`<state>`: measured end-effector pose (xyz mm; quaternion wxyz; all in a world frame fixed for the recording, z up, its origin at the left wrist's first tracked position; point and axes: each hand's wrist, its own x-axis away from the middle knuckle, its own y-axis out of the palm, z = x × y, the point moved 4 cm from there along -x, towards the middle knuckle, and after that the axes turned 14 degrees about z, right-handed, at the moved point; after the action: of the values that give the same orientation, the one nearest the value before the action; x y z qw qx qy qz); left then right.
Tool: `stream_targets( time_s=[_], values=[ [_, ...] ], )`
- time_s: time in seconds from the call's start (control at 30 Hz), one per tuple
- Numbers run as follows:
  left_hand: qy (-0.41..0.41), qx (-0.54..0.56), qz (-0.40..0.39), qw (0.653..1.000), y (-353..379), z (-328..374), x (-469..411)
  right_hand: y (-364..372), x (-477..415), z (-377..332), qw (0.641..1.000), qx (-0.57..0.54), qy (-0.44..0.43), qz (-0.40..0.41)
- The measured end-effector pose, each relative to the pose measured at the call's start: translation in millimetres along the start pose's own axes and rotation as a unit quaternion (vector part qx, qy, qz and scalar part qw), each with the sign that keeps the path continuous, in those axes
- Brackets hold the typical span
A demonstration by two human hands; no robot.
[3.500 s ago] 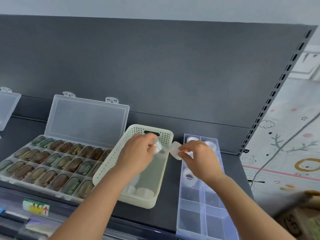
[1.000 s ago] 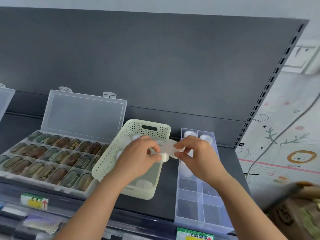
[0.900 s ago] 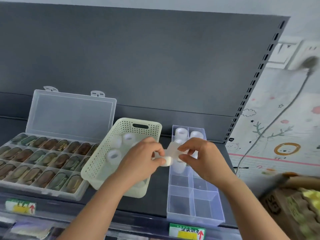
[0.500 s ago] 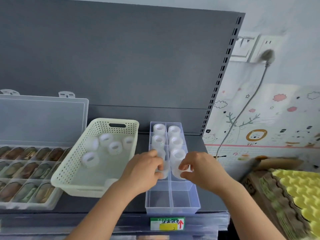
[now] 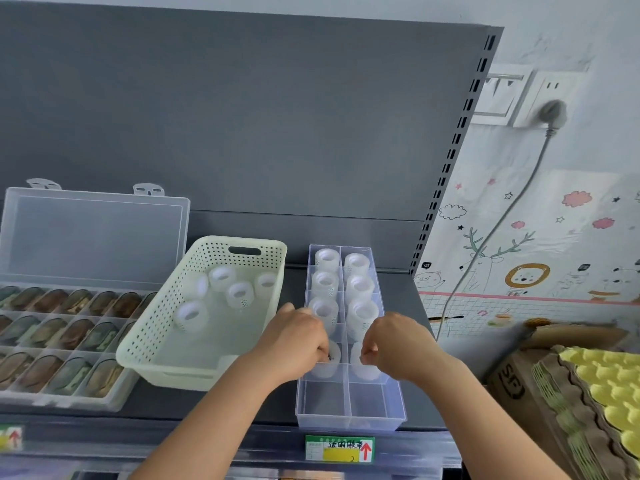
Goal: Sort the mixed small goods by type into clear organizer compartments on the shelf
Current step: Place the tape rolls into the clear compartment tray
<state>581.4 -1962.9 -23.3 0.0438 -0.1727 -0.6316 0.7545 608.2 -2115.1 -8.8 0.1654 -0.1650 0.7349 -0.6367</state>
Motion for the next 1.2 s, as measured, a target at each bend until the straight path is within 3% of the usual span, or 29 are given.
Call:
stream_targets(
  time_s=[0.13,0.33,0.4,0.57,0.7,1.0,1.2],
  values=[
    [-0.02,0.052,0.031,0.998,-9.8,-0.8,2.8,-1.0,-2.5,-3.1,1.0,-0.019,-0.008,-0.006],
    [-0.147,0.075,0.112,0.98,-50.8,-49.7,31.2,-23.6,-12.6,-42.4,0.986,-0.1,-0.084,0.099],
    [-0.199,0.035,0.084,0.976,-58.3,-77.7,46.7,-29.3,-15.9,-64.4,0.976,-0.136,-0.127,0.116],
    [-0.288,-0.059,-0.001,0.956,-48.5,-129.5,78.0,-16.1,-22.5,-123.2,0.955,-0.178,-0.227,0.07],
    [-0.296,-0.109,-0.026,0.949,-35.3,-145.6,87.4,2.8,-33.0,-156.8,0.951,-0.115,-0.285,0.035],
    [-0.287,-0.096,-0.021,0.953,-27.6,-158.5,76.2,19.6,-57.7,-176.2,0.965,0.041,-0.257,-0.024],
    [-0.284,-0.12,0.013,0.951,-27.8,-158.0,68.8,19.8,-57.3,-175.7,0.969,-0.049,-0.239,-0.045]
  ],
)
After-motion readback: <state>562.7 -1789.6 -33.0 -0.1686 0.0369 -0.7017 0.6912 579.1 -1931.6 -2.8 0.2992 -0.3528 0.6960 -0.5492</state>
